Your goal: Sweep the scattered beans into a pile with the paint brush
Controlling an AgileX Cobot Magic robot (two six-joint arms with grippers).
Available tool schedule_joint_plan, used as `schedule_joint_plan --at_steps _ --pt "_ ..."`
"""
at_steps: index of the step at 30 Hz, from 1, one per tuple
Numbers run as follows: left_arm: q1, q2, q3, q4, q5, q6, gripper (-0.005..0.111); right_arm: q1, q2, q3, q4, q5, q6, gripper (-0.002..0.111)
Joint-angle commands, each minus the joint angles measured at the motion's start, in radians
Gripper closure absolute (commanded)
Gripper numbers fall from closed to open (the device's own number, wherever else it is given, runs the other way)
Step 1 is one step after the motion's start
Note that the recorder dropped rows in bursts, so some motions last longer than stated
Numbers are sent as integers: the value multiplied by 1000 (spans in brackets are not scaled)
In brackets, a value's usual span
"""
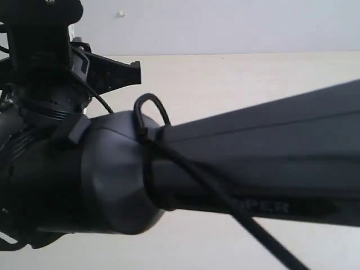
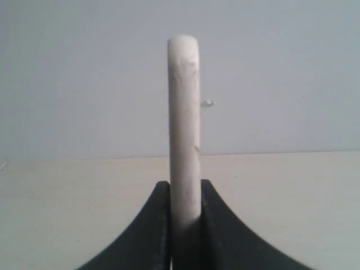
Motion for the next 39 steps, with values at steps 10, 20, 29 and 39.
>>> schedule_joint_plan --at_steps 10,20,29,39 --pt "-3 -7 -1 7 -2 1 107 14 169 -87 -134 16 7 108" --pt "-3 -7 -1 7 -2 1 107 14 334 -334 -134 14 7 108" --pt "-3 -7 -1 7 -2 1 107 21 391 -378 -134 5 7 108" --pt "-3 -7 -1 7 -2 1 107 21 477 -466 -134 -61 7 108"
